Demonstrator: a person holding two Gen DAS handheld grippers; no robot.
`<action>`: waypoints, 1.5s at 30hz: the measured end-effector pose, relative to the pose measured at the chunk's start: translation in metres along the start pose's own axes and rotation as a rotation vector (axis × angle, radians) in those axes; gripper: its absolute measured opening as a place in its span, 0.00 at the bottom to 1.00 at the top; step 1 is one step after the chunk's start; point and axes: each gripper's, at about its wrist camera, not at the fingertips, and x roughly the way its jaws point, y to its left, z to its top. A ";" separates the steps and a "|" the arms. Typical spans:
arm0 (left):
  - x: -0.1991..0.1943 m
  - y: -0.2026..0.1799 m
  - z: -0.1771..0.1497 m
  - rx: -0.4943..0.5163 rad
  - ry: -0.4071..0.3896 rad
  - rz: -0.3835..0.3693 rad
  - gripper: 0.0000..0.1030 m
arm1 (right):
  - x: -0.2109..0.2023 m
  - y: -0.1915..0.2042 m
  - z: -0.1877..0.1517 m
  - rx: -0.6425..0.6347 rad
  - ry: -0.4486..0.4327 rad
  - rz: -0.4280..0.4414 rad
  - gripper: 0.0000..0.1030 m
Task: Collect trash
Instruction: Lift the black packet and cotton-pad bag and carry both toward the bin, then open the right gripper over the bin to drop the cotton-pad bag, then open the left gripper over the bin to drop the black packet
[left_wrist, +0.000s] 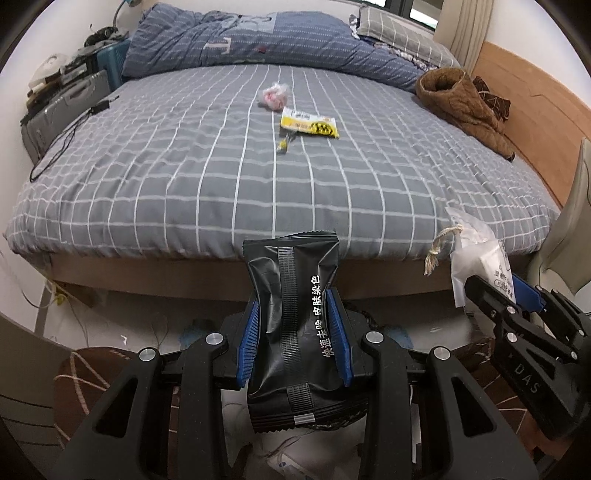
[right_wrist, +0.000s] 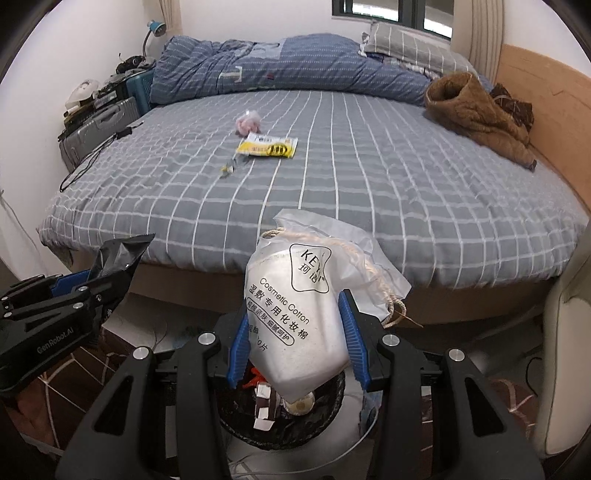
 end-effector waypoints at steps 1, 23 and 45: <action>0.003 0.001 -0.003 0.000 0.005 0.000 0.33 | 0.003 0.001 -0.004 -0.004 0.006 -0.002 0.41; 0.118 0.031 -0.033 -0.038 0.188 0.028 0.33 | 0.118 0.020 -0.044 -0.033 0.241 0.068 0.42; 0.135 0.010 -0.044 0.002 0.229 0.011 0.33 | 0.116 -0.005 -0.046 -0.031 0.213 -0.027 0.87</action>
